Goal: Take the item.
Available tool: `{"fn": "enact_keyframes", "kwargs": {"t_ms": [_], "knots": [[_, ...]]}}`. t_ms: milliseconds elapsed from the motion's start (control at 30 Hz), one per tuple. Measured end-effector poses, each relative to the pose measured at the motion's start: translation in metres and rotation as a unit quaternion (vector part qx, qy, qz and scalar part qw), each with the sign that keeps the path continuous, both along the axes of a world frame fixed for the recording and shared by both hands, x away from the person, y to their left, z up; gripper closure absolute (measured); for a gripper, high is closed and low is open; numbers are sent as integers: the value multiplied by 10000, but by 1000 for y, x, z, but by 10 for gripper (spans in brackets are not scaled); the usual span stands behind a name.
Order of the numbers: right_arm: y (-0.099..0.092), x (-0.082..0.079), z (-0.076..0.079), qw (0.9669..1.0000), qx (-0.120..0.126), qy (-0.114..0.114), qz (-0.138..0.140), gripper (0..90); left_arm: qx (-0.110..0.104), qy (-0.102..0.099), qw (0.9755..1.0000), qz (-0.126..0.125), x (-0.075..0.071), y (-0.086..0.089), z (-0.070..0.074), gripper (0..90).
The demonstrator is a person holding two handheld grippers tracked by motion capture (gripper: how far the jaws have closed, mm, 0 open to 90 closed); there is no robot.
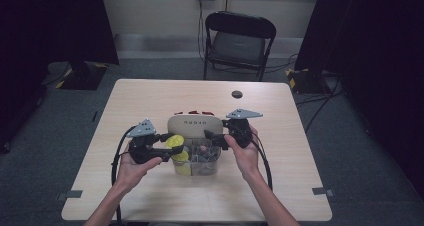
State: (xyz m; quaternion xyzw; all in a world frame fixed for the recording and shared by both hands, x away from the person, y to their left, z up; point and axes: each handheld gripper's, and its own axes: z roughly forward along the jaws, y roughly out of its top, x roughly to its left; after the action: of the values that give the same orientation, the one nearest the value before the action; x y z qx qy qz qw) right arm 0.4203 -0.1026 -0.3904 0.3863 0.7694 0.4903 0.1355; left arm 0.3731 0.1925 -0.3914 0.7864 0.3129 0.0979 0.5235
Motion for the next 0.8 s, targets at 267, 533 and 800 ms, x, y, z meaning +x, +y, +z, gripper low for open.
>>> {"fn": "enact_keyframes", "kwargs": {"t_ms": [267, 533, 800], "knots": [[1, 0, -1, 10000, -8, -4, -23, 196, -2, 22, 9999, 118, 0, 8, 0, 385], [1, 0, -1, 10000, -4, 11, -33, 193, 11, -2, 9998, 197, -1, 16, 1, 385], [1, 0, -2, 10000, 5, 23, -40, 191, -3, -19, 9993, 381, -2, 32, 3, 385]]}}
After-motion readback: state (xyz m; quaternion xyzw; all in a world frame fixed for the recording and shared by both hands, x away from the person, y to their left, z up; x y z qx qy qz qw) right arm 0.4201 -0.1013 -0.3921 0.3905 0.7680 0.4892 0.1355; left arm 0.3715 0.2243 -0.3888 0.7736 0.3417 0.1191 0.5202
